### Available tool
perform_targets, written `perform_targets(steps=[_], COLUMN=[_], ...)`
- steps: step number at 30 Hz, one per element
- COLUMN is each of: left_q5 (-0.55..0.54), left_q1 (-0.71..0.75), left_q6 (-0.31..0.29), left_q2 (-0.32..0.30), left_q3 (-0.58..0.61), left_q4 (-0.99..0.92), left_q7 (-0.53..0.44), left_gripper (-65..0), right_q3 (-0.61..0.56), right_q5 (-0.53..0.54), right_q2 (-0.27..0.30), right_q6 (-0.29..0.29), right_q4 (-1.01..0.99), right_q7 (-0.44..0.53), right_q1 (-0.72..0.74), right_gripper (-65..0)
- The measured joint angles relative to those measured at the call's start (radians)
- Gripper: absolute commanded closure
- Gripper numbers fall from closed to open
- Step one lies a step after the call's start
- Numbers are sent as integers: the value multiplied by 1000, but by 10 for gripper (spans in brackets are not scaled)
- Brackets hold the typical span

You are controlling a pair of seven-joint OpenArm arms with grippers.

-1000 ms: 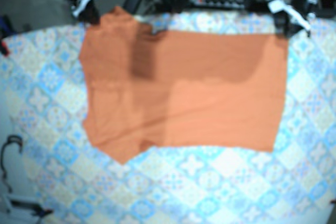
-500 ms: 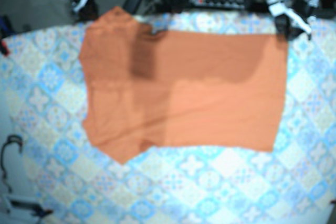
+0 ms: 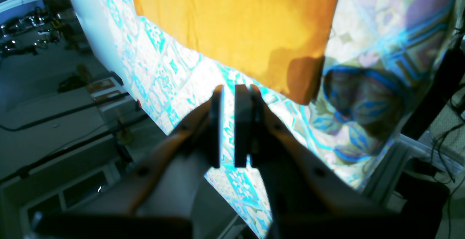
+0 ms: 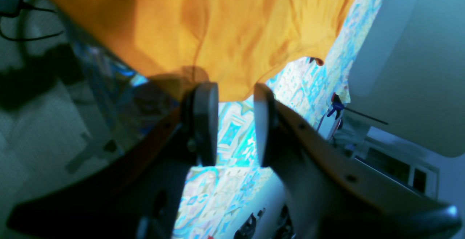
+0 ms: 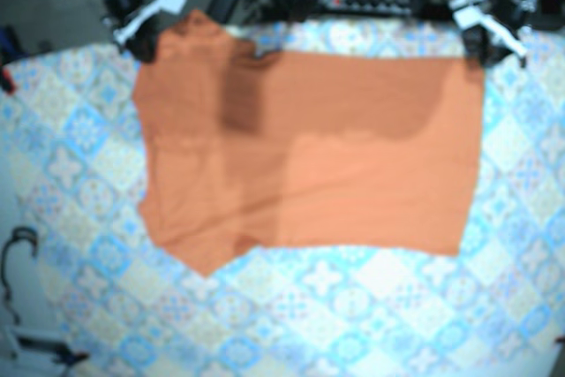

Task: Fold the T-shirt properly
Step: 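Lower both grippers to the shoulder corners of the orange T-shirt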

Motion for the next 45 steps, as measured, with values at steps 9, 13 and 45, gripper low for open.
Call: perform_targets(steps=[9,13,45], left_q5=[0,0,0], left_q1=[0,0,-21], left_q6=[0,0,0], left_q2=[0,0,0], left_q3=[0,0,-2], left_q4=[0,0,0], left_q7=[0,1,7], left_gripper=[-51,-51,-51], right_q3=[107,138,37], right_q5=[171,189,140], right_q2=[2,3,0], right_q6=[6,8,9], right_q4=[-64,-85,-127], right_q7=[2,-12,-19], right_q1=[-2,-4,39], right_gripper=[-210,-257,-269])
